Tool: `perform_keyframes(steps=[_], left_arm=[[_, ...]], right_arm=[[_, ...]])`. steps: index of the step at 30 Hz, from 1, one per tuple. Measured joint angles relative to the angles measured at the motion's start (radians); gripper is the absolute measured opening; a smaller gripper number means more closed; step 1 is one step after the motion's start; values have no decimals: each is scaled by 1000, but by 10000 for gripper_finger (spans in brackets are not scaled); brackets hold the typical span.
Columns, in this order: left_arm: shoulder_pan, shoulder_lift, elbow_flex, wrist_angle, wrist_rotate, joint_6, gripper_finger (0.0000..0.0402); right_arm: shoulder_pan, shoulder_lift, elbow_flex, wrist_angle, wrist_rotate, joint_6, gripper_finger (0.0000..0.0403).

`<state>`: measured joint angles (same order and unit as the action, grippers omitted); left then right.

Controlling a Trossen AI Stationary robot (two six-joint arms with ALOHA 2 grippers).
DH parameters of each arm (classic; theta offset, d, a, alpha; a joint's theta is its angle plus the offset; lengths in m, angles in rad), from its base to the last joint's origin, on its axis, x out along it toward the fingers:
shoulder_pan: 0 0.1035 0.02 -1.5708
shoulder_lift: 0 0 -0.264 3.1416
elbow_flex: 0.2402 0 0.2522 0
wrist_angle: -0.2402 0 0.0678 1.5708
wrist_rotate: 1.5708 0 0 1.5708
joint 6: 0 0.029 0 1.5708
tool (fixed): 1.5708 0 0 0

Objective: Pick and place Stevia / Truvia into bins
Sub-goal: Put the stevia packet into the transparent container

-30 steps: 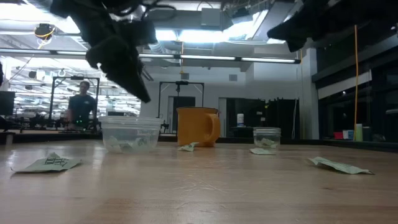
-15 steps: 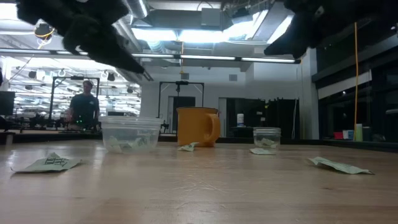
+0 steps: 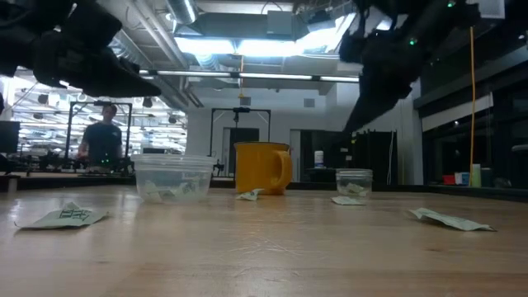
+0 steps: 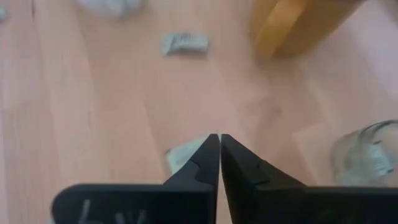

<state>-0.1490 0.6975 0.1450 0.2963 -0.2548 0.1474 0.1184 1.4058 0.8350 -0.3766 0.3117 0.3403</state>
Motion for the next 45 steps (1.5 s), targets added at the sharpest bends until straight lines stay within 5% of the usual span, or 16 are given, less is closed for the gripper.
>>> perform_keyframes(steps=[9, 13, 25, 34, 45], left_arm=[[8, -63, -24, 68, 14, -14, 2], [8, -62, -23, 69, 14, -44, 1], [8, -60, -23, 67, 14, -84, 3], [8, -60, -23, 67, 14, -83, 3], [8, -60, -23, 67, 14, -82, 1]], right_arm=[[-4, 88, 16, -47, -174, -20, 82], [18, 132, 16, -22, -167, -135, 126], [8, 288, 16, 42, -93, -132, 226], [8, 323, 19, 49, -90, -106, 230], [9, 327, 17, 71, -98, -113, 177]])
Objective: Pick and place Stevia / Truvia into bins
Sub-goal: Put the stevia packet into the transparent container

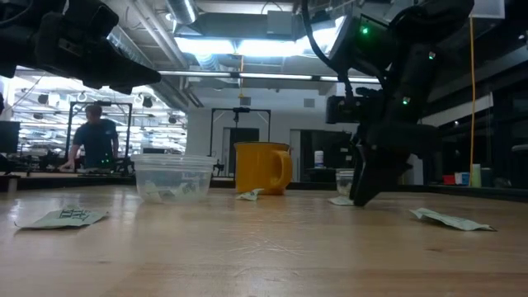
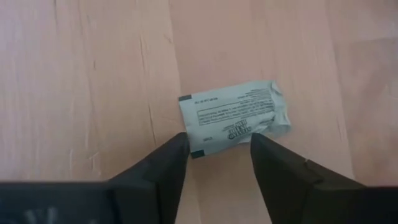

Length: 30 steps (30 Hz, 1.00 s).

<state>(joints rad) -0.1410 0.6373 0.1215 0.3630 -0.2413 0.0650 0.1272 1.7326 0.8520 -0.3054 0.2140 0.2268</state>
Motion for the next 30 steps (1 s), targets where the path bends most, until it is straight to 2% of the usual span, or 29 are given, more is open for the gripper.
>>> perform_keyframes(steps=[6, 15, 25, 30], left_arm=[[0, 0, 0, 0, 0, 0, 3], [0, 0, 0, -1, 0, 0, 3], [0, 0, 1, -6, 0, 0, 2], [0, 0, 1, -20, 0, 0, 2]], right_arm=[[0, 1, 0, 4, -5, 5, 124], [0, 3, -1, 3, 6, 6, 10], [-2, -1, -1, -6, 5, 0, 2], [-2, -55, -6, -26, -6, -24, 2]])
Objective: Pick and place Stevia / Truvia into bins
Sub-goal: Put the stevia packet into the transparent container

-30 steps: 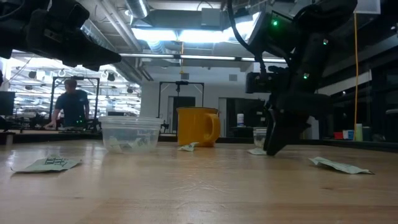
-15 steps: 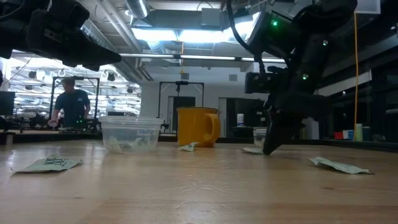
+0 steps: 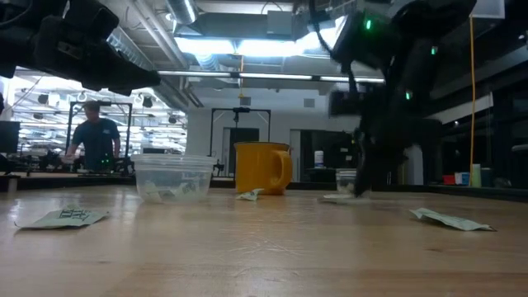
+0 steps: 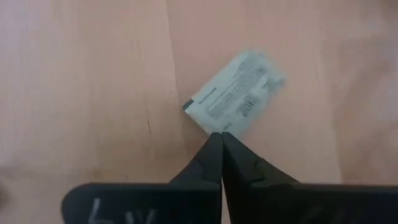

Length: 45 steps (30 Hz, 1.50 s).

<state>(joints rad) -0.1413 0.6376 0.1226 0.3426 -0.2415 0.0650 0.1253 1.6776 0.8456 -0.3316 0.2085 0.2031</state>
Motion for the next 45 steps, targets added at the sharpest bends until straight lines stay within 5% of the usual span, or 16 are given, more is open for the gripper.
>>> perform_keyframes(steps=[16, 36, 40, 45], left_arm=[[0, 0, 0, -4, -3, 0, 1], [0, 0, 0, -6, -3, 0, 2], [0, 0, 0, -6, -3, 0, 1], [0, 0, 0, -7, -3, 0, 3]], right_arm=[[-1, -169, 3, 17, 0, -26, 19], [-37, 78, 8, 112, -41, -29, 216], [-37, 123, 14, 110, -41, -28, 202], [-35, 130, 14, 118, -48, -22, 110]])
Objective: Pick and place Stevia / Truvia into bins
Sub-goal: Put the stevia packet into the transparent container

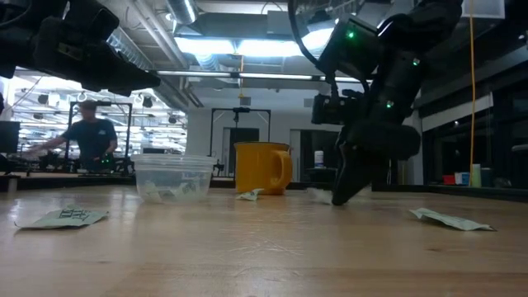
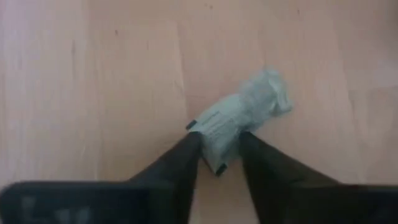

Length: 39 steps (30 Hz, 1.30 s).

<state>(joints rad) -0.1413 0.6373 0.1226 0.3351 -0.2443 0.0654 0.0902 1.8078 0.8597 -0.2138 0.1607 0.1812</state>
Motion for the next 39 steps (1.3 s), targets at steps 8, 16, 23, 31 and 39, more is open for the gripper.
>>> perform_keyframes(steps=[8, 16, 23, 31, 39], left_arm=[[0, 0, 0, -1, 0, 0, 2], [0, 0, 0, -3, -19, 0, 2], [0, 0, 0, -6, -31, 0, 1], [0, 0, 0, -16, -41, 0, 1], [0, 0, 0, -23, -53, 0, 1]], right_arm=[[-2, -49, -7, -26, -27, -3, 13], [-3, -192, -13, -117, -37, -28, 6], [-9, -345, -22, -125, -43, -111, 4], [-72, -540, -158, -8, -42, -109, 4], [-89, -690, -283, 133, 17, -157, 4]])
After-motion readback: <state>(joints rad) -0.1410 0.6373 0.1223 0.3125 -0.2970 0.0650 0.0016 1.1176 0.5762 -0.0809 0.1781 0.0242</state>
